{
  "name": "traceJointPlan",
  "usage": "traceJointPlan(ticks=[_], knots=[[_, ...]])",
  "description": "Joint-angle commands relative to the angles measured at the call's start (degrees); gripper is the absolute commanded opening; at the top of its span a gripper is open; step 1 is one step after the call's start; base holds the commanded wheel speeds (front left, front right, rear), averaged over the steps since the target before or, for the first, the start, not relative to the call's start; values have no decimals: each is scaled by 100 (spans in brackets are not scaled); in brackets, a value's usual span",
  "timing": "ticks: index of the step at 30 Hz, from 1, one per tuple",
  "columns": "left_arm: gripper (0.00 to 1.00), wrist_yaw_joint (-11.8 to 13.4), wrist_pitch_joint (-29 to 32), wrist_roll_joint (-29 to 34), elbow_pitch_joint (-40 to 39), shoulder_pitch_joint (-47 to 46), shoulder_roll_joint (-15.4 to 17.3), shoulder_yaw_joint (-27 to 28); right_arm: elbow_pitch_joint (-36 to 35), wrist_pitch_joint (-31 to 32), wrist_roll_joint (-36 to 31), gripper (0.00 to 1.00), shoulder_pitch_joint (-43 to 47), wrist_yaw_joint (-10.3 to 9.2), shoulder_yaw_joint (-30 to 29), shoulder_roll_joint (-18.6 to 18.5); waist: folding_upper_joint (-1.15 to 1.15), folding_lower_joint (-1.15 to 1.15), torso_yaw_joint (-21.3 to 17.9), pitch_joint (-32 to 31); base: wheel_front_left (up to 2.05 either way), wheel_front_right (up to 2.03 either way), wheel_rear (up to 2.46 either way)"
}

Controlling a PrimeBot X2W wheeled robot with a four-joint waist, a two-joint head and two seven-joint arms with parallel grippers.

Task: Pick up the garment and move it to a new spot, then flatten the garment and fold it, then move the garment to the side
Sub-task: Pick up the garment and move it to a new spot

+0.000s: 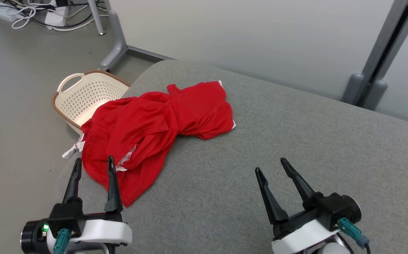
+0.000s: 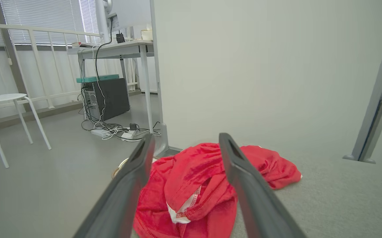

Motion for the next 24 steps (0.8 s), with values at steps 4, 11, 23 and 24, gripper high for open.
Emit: traceJointPlan(ticks=[4,11,23,24], knots=[[100,146,-2,-98,-217,227,9,130,172,-8,82,100,-284,8,230,-24,0,0,170,187,0,0,0],[100,117,-2,-9,-282,244,10,292,341,-8,185,100,-454,8,408,-23,0,0,181,183,0,0,0],[100,-220,-2,-87,-70,24,8,606,330,-8,199,100,-194,7,-139,-38,0,0,101,162,0,0,0],[100,-283,-2,-44,13,-30,9,642,313,-8,175,100,-164,7,-265,-39,0,0,91,170,0,0,0]])
